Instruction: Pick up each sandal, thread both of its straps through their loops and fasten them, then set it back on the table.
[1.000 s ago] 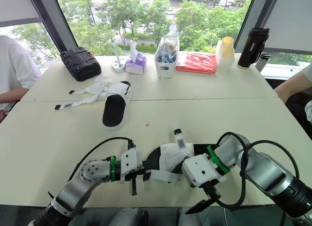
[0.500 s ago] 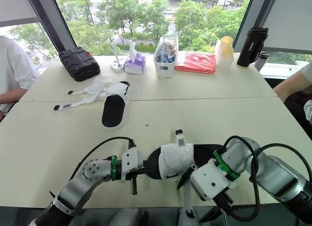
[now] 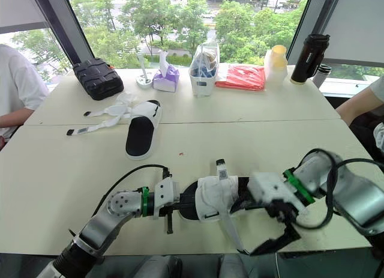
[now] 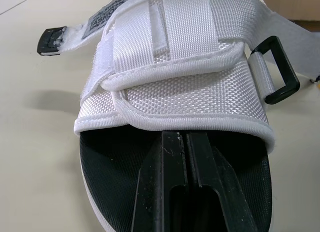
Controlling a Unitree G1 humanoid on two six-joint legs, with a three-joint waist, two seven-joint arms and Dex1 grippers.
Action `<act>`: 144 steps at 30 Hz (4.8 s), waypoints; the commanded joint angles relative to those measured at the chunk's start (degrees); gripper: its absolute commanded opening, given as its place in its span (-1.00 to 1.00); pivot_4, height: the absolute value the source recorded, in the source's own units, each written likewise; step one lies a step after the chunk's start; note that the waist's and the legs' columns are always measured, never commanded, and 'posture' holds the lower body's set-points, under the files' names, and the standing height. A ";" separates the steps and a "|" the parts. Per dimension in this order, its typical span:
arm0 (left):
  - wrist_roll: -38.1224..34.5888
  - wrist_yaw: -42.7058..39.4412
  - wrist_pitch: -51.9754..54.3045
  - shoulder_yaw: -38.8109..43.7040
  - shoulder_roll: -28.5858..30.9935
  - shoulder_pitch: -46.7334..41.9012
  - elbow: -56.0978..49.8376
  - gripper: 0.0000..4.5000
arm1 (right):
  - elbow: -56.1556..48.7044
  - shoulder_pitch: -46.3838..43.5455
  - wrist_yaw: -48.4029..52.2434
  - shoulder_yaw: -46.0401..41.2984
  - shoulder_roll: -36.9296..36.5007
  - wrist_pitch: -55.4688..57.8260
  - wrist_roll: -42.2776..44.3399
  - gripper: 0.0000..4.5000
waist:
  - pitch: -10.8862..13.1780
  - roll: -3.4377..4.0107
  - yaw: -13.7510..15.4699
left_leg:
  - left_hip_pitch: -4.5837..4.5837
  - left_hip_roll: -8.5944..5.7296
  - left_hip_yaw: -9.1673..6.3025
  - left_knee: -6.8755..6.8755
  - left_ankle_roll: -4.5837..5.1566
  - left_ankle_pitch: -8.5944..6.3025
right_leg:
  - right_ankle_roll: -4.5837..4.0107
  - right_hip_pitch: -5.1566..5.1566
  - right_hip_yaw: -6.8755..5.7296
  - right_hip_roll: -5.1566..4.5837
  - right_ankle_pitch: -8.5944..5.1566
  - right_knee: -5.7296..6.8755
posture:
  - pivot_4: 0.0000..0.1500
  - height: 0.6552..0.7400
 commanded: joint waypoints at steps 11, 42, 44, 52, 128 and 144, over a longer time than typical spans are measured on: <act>1.41 -0.61 -2.63 -0.51 1.80 3.14 1.63 -1.00 | -5.51 3.83 -15.63 0.44 0.21 31.62 11.39 0.99 | -0.12 0.14 -0.12 | -0.16 0.13 0.16 -0.02 0.01 -0.01 | 0.11 -0.27 0.02 0.03 0.08 0.02 | 1.00 1.00; 4.56 0.23 -3.38 -2.60 -0.71 0.92 4.11 -1.00 | -8.45 -6.15 -30.27 -5.98 13.76 46.57 27.28 -0.96 | -0.68 -0.06 -0.07 | -0.07 0.01 0.08 0.03 0.03 0.00 | 0.14 -0.05 0.02 0.04 0.10 0.00 | 1.00 1.00; 4.53 0.28 -3.37 -2.59 -0.82 0.89 4.24 -1.00 | -4.33 -12.26 -32.42 -7.27 17.91 49.60 32.32 -0.96 | -0.68 -0.08 -0.11 | -0.04 0.02 0.09 0.02 0.03 0.00 | 0.14 -0.05 0.03 0.04 0.10 0.01 | 1.00 1.00; 4.98 0.56 -3.33 -2.95 -1.36 0.59 4.89 -1.00 | 10.21 -23.83 -40.69 -3.89 33.98 52.34 32.40 -0.96 | -0.72 -0.01 -0.01 | -0.14 -0.08 0.05 0.02 0.06 -0.02 | 0.12 -0.20 0.06 0.02 0.15 0.04 | 1.00 1.00; 5.33 1.73 -3.49 -2.75 -1.54 -0.19 5.48 -1.00 | 7.57 -19.16 -32.46 4.87 30.77 42.02 18.36 -0.96 | -0.84 0.09 -0.11 | -0.08 -0.09 0.04 0.01 0.04 -0.01 | 0.13 -0.16 0.05 0.05 0.17 0.05 | 1.00 1.00; 5.42 1.81 -3.92 -2.79 -1.74 -0.31 5.85 -1.00 | 4.03 -16.25 -33.91 4.66 30.02 44.17 19.53 -0.96 | -0.84 0.09 -0.08 | -0.09 -0.09 0.04 0.01 0.04 -0.01 | 0.13 -0.17 0.05 0.05 0.17 0.04 | 1.00 1.00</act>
